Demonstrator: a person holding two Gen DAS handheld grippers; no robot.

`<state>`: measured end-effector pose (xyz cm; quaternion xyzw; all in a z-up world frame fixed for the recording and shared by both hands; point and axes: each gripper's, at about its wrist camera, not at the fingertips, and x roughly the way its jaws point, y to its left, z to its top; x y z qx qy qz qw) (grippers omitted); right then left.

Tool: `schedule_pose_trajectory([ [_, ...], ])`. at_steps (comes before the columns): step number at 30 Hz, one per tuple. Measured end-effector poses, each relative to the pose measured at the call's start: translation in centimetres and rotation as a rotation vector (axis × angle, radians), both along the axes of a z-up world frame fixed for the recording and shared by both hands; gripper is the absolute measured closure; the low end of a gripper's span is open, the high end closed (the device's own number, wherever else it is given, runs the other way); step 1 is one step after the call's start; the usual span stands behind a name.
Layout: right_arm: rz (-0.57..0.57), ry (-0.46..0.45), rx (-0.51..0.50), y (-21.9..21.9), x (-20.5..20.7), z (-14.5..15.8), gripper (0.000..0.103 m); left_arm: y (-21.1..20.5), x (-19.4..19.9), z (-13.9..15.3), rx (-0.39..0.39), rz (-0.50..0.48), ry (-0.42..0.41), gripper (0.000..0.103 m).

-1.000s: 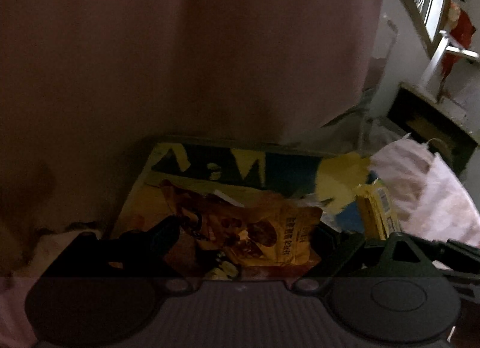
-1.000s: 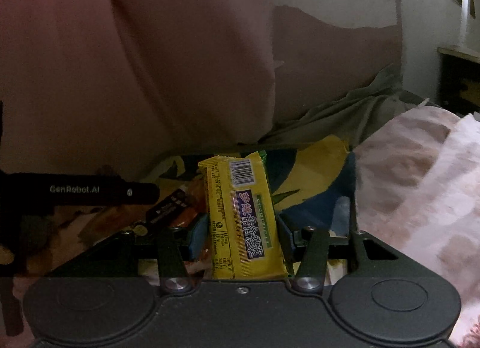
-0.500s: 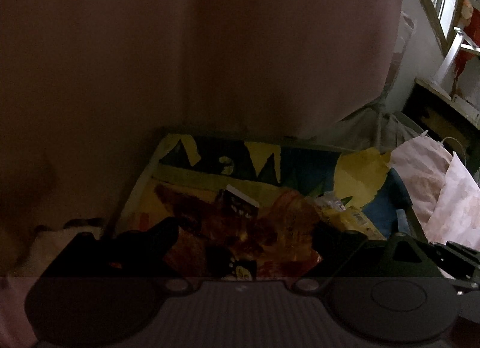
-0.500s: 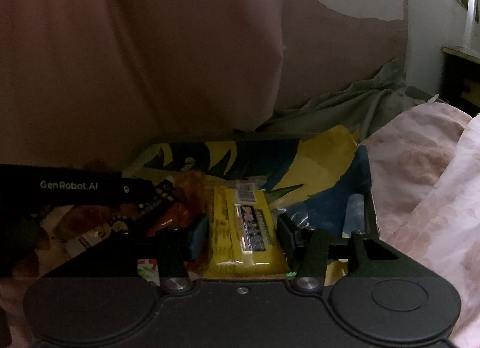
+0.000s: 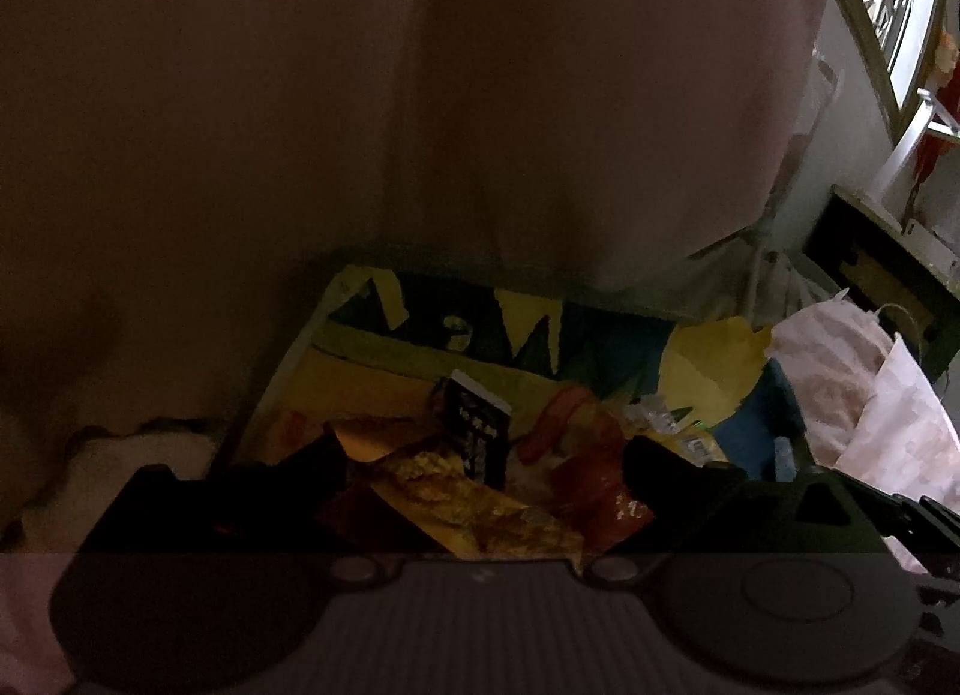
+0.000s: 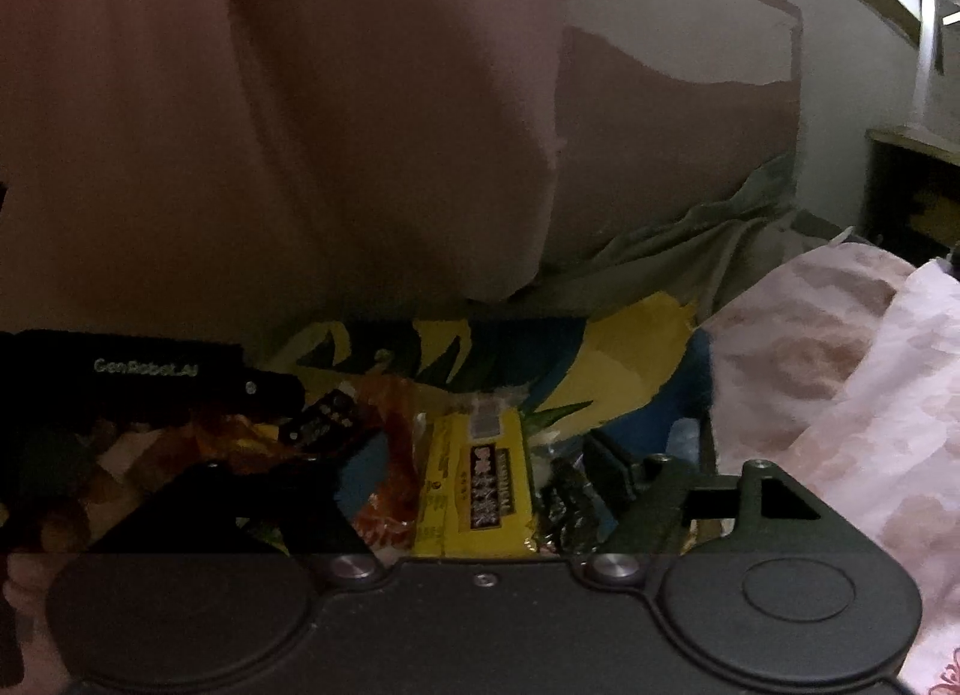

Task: Organize snacks

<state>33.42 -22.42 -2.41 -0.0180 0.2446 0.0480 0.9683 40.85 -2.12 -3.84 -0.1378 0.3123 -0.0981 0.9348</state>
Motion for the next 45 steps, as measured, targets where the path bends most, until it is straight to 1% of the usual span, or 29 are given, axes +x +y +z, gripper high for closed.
schedule_pose_trajectory([
  [9,-0.048,-0.068,0.051,-1.4,-2.4,3.1,0.018,0.0,-3.2,3.1,0.045,0.023,-0.084,0.001],
  [12,-0.051,-0.088,0.053,-1.6,-3.5,4.1,0.015,-0.2,-4.6,4.1,0.061,0.027,-0.108,0.001],
  [14,-0.053,-0.102,0.049,-1.7,-4.4,4.6,0.011,-0.4,-5.7,4.7,0.076,0.028,-0.128,0.001],
  [17,-0.061,-0.126,0.059,-2.0,-6.0,5.5,0.007,-0.5,-7.6,5.6,0.107,0.031,-0.161,0.000],
  [20,-0.062,-0.137,0.073,-2.2,-7.4,6.1,0.007,-0.8,-9.7,6.3,0.150,0.061,-0.202,0.000],
  [25,-0.066,-0.160,0.071,-2.3,-9.8,7.2,0.004,-1.0,-12.8,7.1,0.199,0.082,-0.236,0.000],
  [31,-0.066,-0.197,0.079,-2.1,-13.1,8.6,0.002,-0.8,-16.3,7.7,0.206,0.087,-0.241,0.000],
  [36,-0.071,-0.215,0.103,-2.0,-15.8,9.1,0.001,-0.4,-19.3,7.8,0.208,0.099,-0.248,0.000],
  [41,-0.077,-0.212,0.118,-1.9,-18.1,9.1,0.001,0.6,-22.5,7.3,0.209,0.119,-0.224,0.000],
  [45,-0.086,-0.204,0.132,-2.0,-20.3,8.9,0.001,1.4,-24.7,7.2,0.191,0.139,-0.201,0.000],
])
